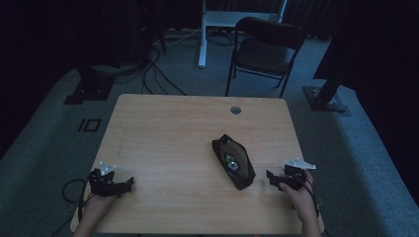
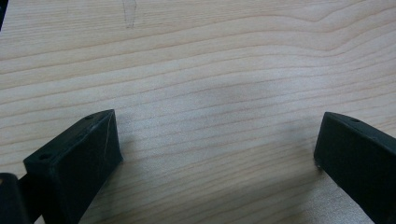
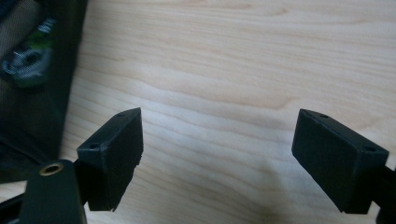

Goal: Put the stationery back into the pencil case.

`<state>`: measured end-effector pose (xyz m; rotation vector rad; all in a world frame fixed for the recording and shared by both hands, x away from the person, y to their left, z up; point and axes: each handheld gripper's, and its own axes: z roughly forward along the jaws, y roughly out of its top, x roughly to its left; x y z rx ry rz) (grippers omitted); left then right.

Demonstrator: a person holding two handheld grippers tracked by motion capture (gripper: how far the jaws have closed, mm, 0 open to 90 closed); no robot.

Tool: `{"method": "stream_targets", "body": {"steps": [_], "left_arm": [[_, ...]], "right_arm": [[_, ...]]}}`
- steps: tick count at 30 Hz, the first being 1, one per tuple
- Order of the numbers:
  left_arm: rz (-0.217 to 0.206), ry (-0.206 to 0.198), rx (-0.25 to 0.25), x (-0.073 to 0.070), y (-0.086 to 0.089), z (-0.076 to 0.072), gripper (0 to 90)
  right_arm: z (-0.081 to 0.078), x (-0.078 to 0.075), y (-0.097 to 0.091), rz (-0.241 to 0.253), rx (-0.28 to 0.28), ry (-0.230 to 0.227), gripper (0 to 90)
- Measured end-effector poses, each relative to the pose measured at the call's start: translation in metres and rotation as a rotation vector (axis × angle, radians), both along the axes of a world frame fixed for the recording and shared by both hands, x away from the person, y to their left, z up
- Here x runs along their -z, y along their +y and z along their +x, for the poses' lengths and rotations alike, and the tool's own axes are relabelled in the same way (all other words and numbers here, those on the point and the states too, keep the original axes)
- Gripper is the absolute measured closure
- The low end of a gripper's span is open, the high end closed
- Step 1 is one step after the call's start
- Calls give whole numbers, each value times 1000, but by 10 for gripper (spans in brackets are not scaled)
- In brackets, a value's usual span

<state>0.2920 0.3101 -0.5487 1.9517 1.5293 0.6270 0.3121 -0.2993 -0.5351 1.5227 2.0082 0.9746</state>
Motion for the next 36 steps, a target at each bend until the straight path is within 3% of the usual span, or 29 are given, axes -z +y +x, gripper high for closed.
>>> {"method": "stream_targets", "body": {"steps": [6,10,16,36], "left_arm": [[0,0,0,0,0,0,6],[0,0,0,0,0,0,6],[0,0,0,0,0,0,6],[0,0,0,0,0,0,6]], "right_arm": [[-6,8,-5,6,25,8,136],[-9,15,-7,-33,23,37,135],[-12,17,-8,-72,32,30,132],[-12,18,-10,-54,43,19,121]]}}
